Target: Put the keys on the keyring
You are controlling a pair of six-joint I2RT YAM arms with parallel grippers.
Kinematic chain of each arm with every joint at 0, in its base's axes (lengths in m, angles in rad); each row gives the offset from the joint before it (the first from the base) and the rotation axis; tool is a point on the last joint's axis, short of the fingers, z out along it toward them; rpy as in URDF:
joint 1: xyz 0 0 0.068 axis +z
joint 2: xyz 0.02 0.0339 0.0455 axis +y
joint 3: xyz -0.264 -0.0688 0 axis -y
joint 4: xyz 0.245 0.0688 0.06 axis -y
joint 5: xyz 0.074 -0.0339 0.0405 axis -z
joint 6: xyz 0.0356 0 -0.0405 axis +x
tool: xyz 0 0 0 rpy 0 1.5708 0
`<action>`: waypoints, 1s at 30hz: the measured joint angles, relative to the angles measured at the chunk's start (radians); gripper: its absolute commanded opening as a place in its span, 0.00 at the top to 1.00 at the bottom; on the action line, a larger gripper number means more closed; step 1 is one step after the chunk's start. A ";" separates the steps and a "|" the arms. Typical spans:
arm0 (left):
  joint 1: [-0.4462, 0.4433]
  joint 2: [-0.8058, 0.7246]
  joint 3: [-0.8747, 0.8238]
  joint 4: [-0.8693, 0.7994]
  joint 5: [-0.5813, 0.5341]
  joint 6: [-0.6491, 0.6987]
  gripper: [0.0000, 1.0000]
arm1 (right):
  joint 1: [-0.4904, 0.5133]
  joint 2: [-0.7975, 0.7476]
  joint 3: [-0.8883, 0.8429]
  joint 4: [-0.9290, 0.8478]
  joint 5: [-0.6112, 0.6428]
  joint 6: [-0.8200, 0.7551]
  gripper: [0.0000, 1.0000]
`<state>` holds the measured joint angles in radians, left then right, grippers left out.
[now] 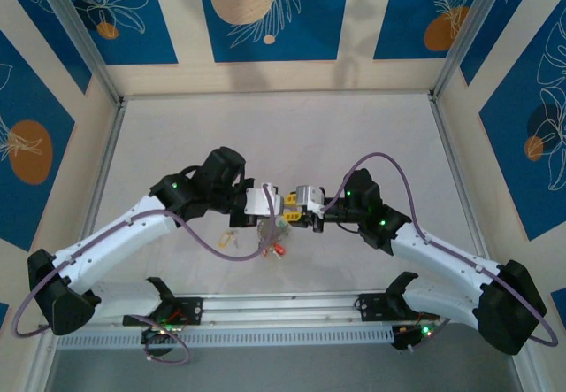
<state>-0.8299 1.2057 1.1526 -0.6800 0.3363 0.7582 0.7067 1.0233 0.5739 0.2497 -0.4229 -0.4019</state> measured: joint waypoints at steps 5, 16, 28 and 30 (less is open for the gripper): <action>0.000 0.013 0.020 -0.012 -0.001 -0.019 1.00 | 0.006 0.016 0.000 0.018 -0.003 0.027 0.75; 0.000 0.020 0.027 -0.015 0.005 -0.058 0.97 | 0.014 0.067 0.003 0.041 -0.006 0.061 1.00; 0.027 -0.147 -0.158 0.216 0.040 -0.170 0.69 | -0.008 0.067 -0.119 0.330 -0.041 0.216 1.00; 0.034 -0.144 -0.162 0.238 0.056 -0.177 0.69 | -0.009 0.067 -0.133 0.375 -0.053 0.228 1.00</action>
<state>-0.7959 1.0615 0.9905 -0.4416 0.3927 0.5816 0.6979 1.0901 0.4408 0.6247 -0.4755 -0.1741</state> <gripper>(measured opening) 0.311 0.057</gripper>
